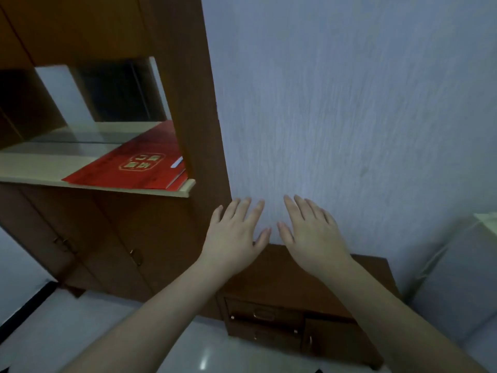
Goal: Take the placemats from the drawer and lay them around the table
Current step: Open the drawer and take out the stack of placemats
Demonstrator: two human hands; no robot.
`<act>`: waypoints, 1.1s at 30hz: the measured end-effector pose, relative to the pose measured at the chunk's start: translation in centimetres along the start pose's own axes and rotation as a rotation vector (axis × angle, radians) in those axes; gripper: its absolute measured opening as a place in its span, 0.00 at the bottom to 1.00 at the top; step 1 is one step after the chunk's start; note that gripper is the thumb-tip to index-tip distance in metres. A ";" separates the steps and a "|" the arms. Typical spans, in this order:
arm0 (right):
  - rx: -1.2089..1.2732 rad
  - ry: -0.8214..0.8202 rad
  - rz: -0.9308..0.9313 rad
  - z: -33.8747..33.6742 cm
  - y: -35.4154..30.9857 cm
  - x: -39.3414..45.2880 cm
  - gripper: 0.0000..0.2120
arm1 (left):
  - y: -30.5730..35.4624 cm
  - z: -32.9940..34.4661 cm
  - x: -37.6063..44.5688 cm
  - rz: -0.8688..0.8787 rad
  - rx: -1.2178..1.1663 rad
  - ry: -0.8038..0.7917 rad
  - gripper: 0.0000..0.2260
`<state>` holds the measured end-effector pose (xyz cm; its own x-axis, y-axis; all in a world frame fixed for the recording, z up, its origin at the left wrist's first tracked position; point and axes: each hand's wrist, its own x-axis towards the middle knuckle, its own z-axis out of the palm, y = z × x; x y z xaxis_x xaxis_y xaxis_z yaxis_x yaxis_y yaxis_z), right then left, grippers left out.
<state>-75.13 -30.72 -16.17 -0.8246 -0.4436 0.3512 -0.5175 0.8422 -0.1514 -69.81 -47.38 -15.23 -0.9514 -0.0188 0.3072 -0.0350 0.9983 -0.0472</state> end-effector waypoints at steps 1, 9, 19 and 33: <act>-0.002 -0.002 0.016 1.4 -0.3 0.8 0.37 | -1.1 1.2 0.8 0.023 -0.004 0.002 0.31; 0.001 -0.009 0.180 11.7 -2.1 3.4 0.27 | -6.9 10.6 4.9 0.181 -0.110 0.027 0.26; 0.057 -0.109 0.187 23.2 0.8 3.5 0.26 | -5.7 24.1 4.2 0.099 -0.213 -0.105 0.25; 0.182 -0.517 0.171 45.8 3.7 -5.6 0.29 | -8.9 47.1 -2.0 0.117 -0.107 -0.487 0.26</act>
<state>-82.88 -39.13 -61.07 -0.8808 -0.4367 -0.1829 -0.3606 0.8691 -0.3387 -82.02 -58.88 -60.18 -0.9801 0.0951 -0.1742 0.0876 0.9949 0.0504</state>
